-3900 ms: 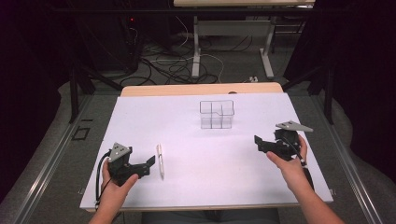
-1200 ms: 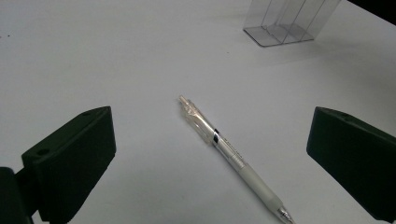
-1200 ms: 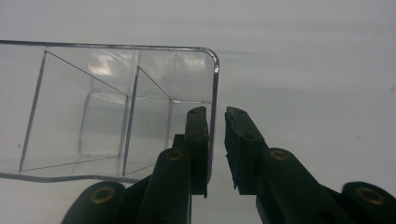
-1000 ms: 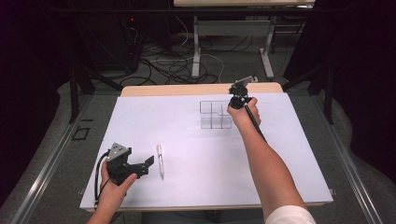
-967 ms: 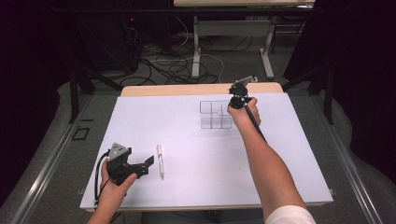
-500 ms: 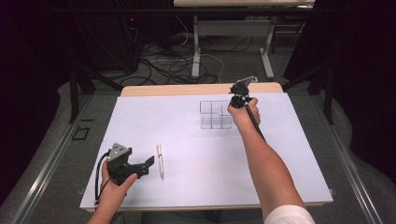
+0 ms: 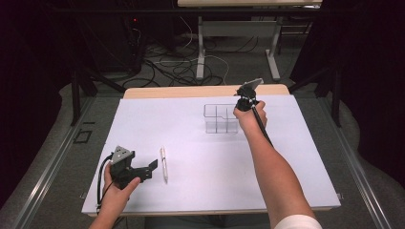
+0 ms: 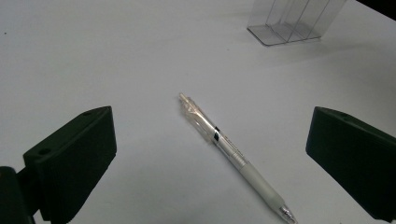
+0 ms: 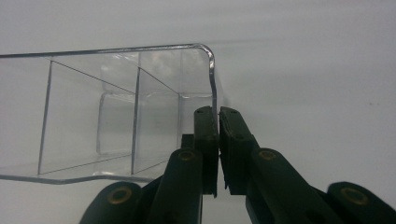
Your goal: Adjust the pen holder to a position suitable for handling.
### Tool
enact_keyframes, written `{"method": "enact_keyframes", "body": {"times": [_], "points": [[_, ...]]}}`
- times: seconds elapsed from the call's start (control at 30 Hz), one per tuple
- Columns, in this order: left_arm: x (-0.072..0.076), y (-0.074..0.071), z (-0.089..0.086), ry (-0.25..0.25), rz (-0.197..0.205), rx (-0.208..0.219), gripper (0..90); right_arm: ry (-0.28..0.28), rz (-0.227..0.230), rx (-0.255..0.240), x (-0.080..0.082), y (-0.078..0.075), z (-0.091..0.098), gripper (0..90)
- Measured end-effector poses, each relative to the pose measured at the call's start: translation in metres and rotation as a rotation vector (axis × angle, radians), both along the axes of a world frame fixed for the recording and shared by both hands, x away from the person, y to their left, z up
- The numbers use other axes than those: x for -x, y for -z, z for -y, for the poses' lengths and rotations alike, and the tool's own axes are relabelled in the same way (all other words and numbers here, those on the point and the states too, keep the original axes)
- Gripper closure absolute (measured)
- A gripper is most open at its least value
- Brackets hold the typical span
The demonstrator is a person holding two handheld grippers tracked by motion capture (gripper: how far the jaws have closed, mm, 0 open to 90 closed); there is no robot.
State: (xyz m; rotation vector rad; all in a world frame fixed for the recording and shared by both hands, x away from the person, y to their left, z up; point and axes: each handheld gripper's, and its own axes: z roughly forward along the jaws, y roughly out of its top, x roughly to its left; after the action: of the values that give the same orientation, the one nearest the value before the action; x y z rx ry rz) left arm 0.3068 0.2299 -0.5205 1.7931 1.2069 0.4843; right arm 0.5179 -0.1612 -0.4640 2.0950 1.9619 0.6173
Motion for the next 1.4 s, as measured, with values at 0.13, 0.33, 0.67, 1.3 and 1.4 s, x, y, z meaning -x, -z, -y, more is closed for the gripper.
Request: {"method": "enact_keyframes", "body": {"times": [0.13, 0.33, 0.67, 1.3, 1.4], "points": [[0.0, 0.0, 0.0, 0.001, 0.001, -0.003, 1.9, -0.005, -0.011, 0.014, 0.005, -0.001, 0.002, 86.2], [-0.001, 0.0, 0.001, 0.003, 0.001, -0.006, 1.9, 0.004, -0.029, -0.022, 0.018, -0.004, 0.003, 85.8], [-0.001, 0.0, 0.001, 0.004, 0.0, -0.009, 2.0, -0.027, -0.031, -0.074, 0.04, -0.002, 0.0, 85.9], [0.0, 0.0, 0.0, -0.009, -0.002, -0.008, 2.2, -0.098, -0.031, -0.103, 0.074, 0.005, -0.002, 85.2], [0.0, 0.0, 0.0, -0.009, -0.003, -0.01, 2.2, -0.109, -0.031, -0.113, 0.078, 0.005, -0.002, 85.2]]}}
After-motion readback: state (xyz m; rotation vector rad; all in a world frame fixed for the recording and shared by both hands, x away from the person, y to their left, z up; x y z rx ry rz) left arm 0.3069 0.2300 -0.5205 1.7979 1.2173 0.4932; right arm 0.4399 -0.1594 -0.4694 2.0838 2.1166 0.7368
